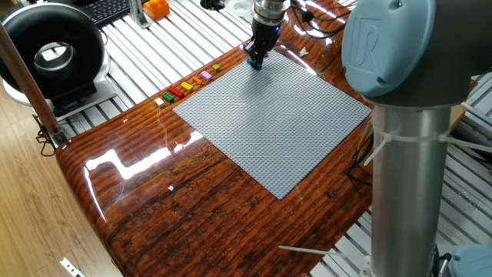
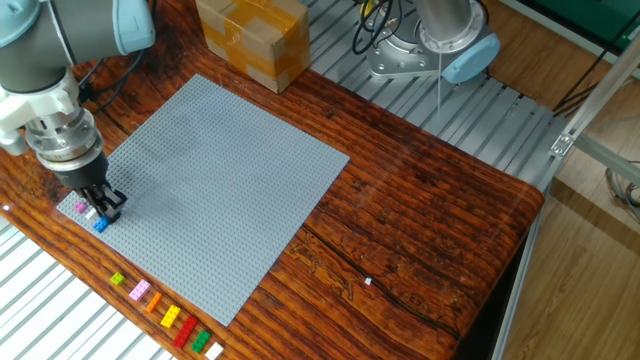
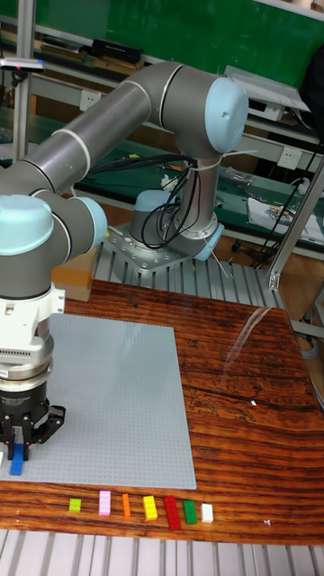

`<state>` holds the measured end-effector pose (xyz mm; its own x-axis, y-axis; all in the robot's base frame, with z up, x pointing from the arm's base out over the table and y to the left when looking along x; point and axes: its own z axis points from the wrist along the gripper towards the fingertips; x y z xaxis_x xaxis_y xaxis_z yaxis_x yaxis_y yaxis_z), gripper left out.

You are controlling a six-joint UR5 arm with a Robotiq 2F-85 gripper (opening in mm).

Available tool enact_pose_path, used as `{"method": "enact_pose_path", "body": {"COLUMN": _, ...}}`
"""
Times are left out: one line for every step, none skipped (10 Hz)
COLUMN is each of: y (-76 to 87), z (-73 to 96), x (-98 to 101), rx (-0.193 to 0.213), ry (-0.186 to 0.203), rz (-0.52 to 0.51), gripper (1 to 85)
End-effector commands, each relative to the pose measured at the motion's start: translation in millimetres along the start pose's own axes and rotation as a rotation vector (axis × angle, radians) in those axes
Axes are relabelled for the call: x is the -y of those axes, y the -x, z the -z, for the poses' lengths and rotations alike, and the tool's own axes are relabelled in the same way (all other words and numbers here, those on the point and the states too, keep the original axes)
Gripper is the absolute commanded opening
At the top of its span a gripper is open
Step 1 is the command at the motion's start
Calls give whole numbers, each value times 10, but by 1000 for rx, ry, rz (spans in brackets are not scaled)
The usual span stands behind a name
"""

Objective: Build with small Lego blocks

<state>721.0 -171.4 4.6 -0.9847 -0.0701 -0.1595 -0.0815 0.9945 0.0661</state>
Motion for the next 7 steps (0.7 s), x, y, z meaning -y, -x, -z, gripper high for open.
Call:
{"method": "enact_pose_path", "body": {"y": -65, "z": 57, "x": 138, "rx": -25, "ry": -29, "rz": 33, "gripper": 253}}
{"method": "enact_pose_path", "body": {"y": -52, "z": 8, "x": 65, "rx": -19, "ry": -29, "rz": 16, "gripper": 290}}
{"method": "enact_pose_path", "body": {"y": -57, "z": 7, "x": 90, "rx": -21, "ry": -36, "rz": 31, "gripper": 373}}
{"method": "enact_pose_path", "body": {"y": -58, "z": 17, "x": 106, "rx": -23, "ry": -37, "rz": 40, "gripper": 427}}
{"method": "enact_pose_path", "body": {"y": -54, "z": 19, "x": 101, "rx": -23, "ry": -36, "rz": 41, "gripper": 463}}
{"method": "enact_pose_path", "body": {"y": -56, "z": 21, "x": 95, "rx": -28, "ry": -35, "rz": 37, "gripper": 467}}
{"method": "enact_pose_path", "body": {"y": -76, "z": 21, "x": 119, "rx": -36, "ry": -47, "rz": 31, "gripper": 463}}
